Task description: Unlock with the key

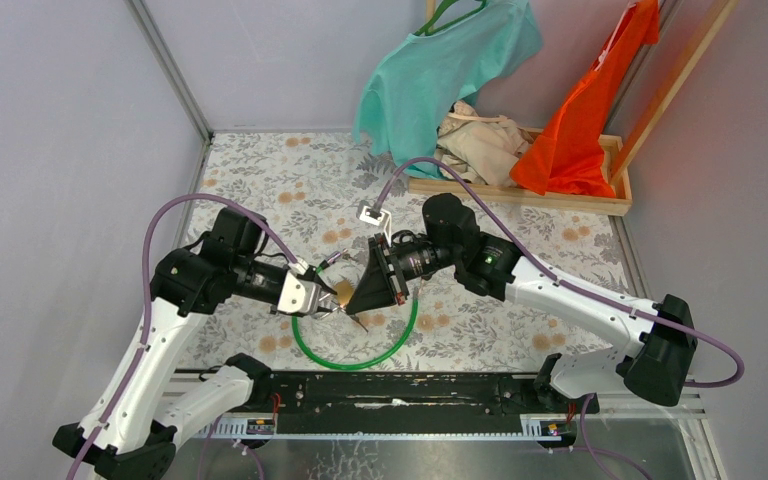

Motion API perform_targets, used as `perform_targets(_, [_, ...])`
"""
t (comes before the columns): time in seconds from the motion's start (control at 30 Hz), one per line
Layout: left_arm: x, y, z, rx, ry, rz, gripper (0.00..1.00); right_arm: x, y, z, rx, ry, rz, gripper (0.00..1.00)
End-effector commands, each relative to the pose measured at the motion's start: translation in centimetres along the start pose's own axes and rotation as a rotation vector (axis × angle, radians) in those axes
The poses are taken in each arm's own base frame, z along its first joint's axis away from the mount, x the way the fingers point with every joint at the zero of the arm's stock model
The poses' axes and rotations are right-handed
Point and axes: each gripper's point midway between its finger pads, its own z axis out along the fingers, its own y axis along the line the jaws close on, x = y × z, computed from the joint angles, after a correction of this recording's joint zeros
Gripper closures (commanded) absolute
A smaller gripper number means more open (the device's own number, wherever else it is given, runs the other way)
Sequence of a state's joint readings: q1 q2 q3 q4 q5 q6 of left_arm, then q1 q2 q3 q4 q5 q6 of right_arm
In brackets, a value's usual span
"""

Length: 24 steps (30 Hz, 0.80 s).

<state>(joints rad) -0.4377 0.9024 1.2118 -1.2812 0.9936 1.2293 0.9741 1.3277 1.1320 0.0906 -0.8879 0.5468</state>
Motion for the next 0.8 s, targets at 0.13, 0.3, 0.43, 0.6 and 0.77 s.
perform_targets(0.13, [-1.0, -0.4, -0.2, 0.016, -0.014, 0.013, 0.62, -1.7, 1.7, -0.6, -0.035, -0.029, -0.075, 1.0])
perform_targets(0.3, [-1.6, -0.3, -0.2, 0.022, -0.033, -0.007, 0.7, -1.7, 1.2, -0.5, -0.016, -0.026, -0.073, 1.0])
perform_targets(0.43, [-2.0, -0.4, -0.1, 0.033, -0.049, -0.033, 0.76, -1.7, 0.9, -0.4, -0.004, -0.028, -0.074, 1.0])
perform_targets(0.6, [-2.0, -0.5, 0.2, 0.05, -0.055, -0.066, 0.92, -1.8, 0.9, -0.5, -0.001, -0.034, -0.08, 1.0])
perform_targets(0.77, [-1.3, -0.4, 0.1, 0.04, -0.016, -0.103, 1.0, -1.4, 0.5, -0.9, 0.036, -0.032, -0.115, 0.97])
